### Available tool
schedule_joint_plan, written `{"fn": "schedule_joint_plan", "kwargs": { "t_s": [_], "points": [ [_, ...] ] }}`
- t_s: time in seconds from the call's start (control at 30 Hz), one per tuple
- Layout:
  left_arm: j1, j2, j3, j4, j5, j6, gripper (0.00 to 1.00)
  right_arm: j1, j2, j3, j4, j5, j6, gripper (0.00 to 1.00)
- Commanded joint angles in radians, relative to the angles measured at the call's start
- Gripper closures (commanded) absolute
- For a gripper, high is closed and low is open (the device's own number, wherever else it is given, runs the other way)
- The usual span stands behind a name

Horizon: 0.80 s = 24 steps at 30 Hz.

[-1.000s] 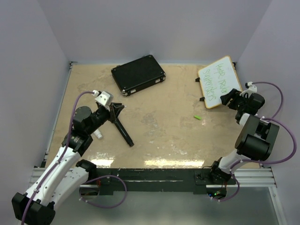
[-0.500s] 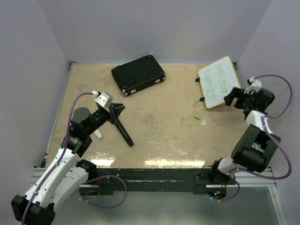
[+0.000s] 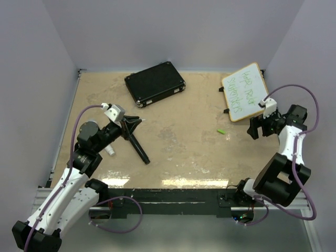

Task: Write a sentence on the whiteboard
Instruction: Pick up the pen cap from the center of the board.

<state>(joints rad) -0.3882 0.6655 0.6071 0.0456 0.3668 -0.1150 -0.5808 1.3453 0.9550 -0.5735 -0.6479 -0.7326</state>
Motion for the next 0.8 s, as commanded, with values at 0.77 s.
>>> {"fn": "schedule_joint_plan", "kwargs": {
  "t_s": [0.77],
  "points": [
    [0.005, -0.142, -0.118, 0.119, 0.07, -0.259, 1.0, 0.616, 0.262, 0.016, 0.23, 0.296, -0.022, 0.34]
  ]
}}
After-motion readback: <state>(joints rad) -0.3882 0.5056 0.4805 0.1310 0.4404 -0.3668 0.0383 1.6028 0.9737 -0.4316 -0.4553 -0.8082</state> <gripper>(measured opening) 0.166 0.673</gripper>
